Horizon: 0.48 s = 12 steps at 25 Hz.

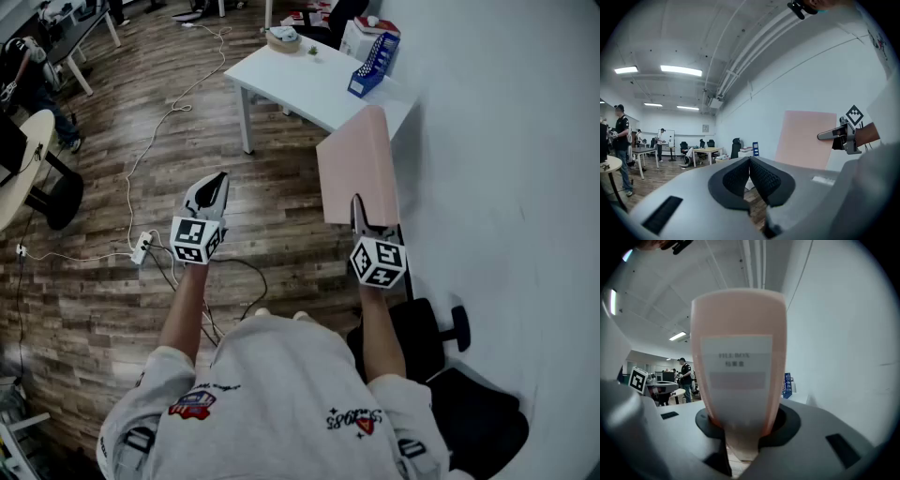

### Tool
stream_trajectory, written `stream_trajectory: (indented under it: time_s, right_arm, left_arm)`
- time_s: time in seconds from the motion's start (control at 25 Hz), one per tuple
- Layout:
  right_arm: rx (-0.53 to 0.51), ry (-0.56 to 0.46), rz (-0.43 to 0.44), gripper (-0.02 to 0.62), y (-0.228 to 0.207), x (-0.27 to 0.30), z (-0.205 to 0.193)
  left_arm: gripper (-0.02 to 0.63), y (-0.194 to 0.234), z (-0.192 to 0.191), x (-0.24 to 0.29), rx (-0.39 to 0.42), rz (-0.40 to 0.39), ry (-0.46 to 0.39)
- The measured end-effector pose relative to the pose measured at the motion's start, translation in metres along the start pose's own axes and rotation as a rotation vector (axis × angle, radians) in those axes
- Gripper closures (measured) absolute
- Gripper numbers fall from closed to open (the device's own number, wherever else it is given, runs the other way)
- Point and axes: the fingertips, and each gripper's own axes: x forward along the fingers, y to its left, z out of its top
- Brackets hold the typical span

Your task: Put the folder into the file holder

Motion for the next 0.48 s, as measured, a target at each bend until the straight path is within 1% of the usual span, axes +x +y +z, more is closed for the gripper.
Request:
stream_trajectory:
  time_s: [0.12, 0.28, 0.48]
  right_arm:
    - [0.017, -0.001, -0.005, 0.446, 0.004, -0.008, -0.005]
    - [0.079, -0.009, -0.021, 0.433, 0.007, -0.018, -0.013]
    - [0.063, 0.031, -0.038, 0.442, 0.011, -0.026, -0.024]
  left_arm:
    - [0.6, -0.004, -0.007, -0.008, -0.008, -0.014, 0.009]
    - [0.6, -0.006, -0.02, -0.018, -0.022, -0.031, 0.03]
    - [0.6, -0.008, -0.033, -0.03, -0.04, -0.043, 0.044]
